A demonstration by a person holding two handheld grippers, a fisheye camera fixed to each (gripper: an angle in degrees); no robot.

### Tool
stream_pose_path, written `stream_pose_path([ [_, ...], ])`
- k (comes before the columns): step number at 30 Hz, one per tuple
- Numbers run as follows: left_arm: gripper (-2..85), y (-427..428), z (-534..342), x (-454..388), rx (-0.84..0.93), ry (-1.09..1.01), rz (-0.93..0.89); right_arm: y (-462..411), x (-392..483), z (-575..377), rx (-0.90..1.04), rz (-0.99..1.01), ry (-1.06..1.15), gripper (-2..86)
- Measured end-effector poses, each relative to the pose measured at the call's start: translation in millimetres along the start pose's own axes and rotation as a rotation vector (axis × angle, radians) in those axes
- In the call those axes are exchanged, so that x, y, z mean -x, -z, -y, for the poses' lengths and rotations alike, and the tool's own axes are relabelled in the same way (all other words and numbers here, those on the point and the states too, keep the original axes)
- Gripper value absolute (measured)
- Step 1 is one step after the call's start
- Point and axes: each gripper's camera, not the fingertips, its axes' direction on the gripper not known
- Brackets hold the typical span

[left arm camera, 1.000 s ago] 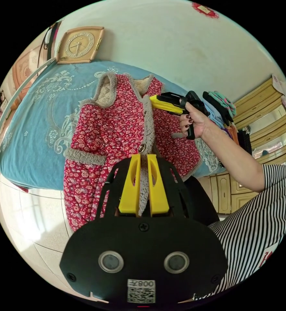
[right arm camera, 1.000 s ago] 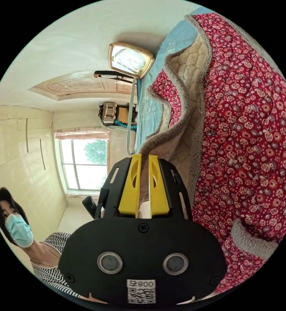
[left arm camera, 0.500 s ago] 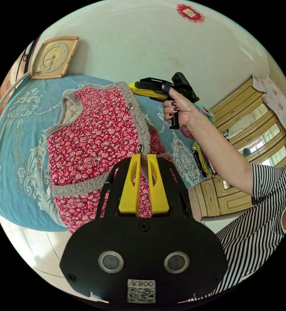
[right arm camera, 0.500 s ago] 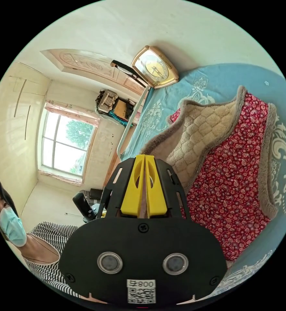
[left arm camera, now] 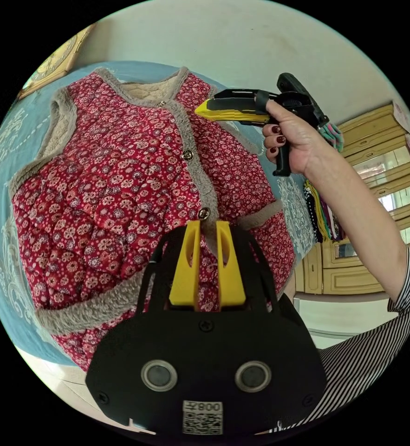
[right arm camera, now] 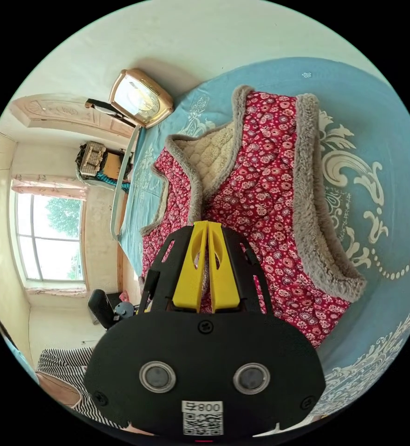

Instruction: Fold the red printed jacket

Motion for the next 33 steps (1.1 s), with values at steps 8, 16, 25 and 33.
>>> stream_pose_path([
  [8, 6.8, 30, -20, 6, -0.134, -0.033, -0.02, 0, 59, -97, 0.0, 0.03, 0.27, 0.1],
  [16, 8.0, 39, -22, 16, -0.153, -0.062, -0.102, -20, 122, -158, -0.026, -0.025, 0.405, 0.1],
  [25, 1.8, 46, -22, 81, -0.133, 0.126, 0.293, -105, 122, -153, 0.224, -0.266, 0.431, 0.0],
  [33, 0.2, 46, -33, 117, -0.13, 0.205, 0.317, -102, 115, -154, 0.179, -0.165, 0.403, 0.0],
])
